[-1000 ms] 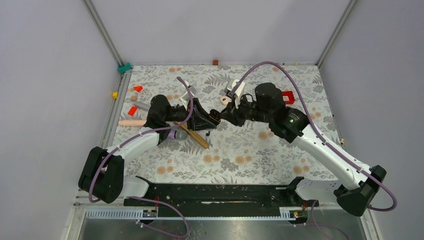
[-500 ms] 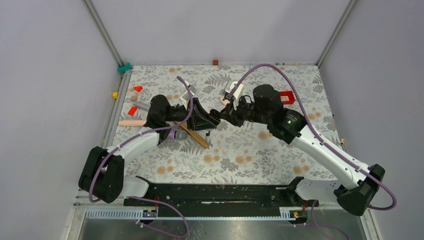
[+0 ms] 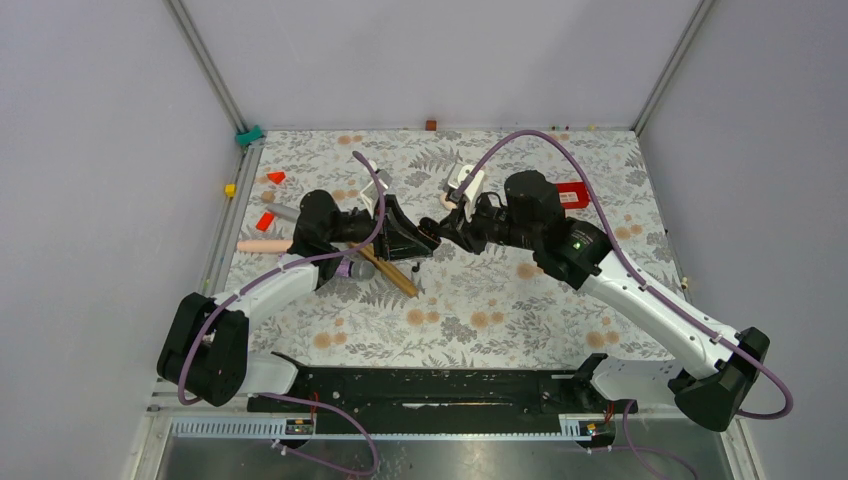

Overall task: Insert the wireless bluetooth earbuds into the charging case
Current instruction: Place the earbud in the charging case.

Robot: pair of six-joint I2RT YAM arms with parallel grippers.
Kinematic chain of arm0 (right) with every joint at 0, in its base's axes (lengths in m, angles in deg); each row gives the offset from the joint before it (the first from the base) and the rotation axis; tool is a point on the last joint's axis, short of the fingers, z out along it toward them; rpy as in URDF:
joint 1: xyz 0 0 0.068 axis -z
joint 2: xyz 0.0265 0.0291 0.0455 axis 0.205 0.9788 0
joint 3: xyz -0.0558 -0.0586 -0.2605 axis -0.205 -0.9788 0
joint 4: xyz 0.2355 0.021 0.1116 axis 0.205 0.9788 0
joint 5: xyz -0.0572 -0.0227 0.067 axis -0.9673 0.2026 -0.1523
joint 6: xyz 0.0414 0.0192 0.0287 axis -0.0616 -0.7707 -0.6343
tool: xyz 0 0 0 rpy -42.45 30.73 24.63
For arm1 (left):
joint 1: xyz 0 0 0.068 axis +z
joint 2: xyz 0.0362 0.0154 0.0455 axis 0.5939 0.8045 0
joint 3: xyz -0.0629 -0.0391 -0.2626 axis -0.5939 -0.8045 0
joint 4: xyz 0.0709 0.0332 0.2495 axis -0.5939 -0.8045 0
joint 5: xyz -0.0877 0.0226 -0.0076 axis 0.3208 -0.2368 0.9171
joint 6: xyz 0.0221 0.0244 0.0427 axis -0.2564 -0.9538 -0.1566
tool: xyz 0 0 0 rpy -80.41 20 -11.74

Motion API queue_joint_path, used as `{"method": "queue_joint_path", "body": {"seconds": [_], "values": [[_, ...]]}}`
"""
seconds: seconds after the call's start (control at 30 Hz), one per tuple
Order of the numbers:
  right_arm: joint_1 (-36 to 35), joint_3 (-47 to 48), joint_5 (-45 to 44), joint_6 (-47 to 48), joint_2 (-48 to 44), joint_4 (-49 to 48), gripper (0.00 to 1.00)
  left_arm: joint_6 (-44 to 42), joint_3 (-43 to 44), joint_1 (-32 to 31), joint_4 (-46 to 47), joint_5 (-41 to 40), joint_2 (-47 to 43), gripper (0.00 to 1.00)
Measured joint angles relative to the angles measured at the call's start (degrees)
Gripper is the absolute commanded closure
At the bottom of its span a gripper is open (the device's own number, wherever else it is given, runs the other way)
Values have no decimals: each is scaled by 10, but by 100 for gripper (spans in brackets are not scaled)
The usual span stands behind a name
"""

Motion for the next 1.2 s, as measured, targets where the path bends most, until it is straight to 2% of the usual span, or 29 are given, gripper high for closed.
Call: {"method": "queue_joint_path", "body": {"seconds": [0.47, 1.2], "values": [[0, 0, -3, -27, 0, 3, 86, 3, -16, 0, 35, -2, 0, 100], [0, 1, -33, -80, 10, 0, 85, 17, -25, 14, 38, -32, 0, 100]]}}
